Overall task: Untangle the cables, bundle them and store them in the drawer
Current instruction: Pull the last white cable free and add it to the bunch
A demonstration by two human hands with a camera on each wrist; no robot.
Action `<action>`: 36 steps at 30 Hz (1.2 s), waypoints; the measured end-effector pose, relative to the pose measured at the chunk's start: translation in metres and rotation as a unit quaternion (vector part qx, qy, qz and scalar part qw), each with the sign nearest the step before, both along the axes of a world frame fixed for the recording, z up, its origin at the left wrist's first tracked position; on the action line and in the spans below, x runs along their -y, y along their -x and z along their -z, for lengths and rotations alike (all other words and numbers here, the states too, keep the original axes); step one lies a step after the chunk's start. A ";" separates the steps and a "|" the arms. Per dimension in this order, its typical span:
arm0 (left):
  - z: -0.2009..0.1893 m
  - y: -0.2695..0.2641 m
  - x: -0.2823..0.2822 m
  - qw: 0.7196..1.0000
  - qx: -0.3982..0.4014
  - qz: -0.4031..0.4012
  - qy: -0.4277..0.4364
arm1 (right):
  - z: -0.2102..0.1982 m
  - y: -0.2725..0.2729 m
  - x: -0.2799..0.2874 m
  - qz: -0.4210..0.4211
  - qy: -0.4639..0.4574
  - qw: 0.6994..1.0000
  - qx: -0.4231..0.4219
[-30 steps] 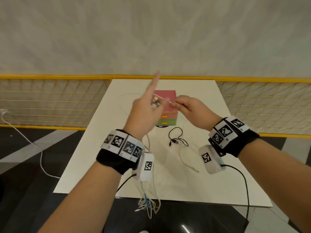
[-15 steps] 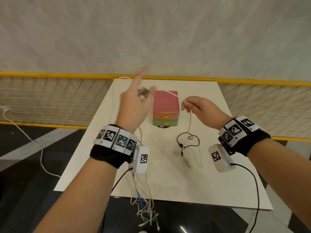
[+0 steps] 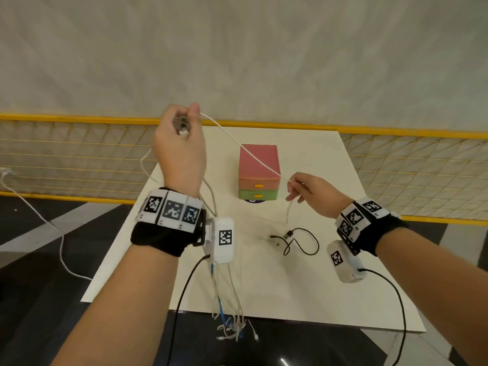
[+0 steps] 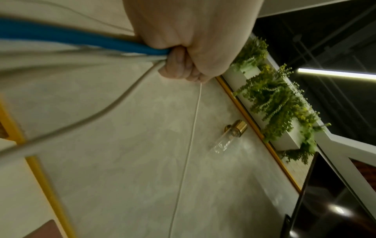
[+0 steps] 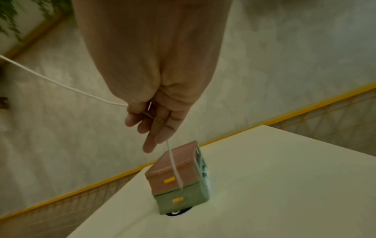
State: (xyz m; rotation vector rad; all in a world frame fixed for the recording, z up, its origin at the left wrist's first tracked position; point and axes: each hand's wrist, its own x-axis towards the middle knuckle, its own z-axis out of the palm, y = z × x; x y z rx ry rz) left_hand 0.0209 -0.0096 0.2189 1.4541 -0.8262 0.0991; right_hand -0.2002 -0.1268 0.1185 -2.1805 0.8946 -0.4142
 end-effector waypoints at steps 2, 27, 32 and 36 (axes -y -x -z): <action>-0.002 -0.007 -0.002 1.000 -0.003 -0.017 -0.001 | 0.004 0.002 0.004 0.011 0.008 1.000 -0.005; 0.002 0.045 -0.061 0.973 -0.001 0.228 -0.017 | -0.145 0.003 -0.143 -0.142 -0.028 0.989 0.033; 0.004 0.053 -0.080 0.964 -0.015 0.263 -0.049 | -0.102 0.008 -0.159 -0.200 0.155 0.945 -0.206; 0.005 0.061 -0.088 0.946 -0.011 0.316 -0.068 | -0.089 0.004 -0.145 -0.158 0.204 0.952 -0.163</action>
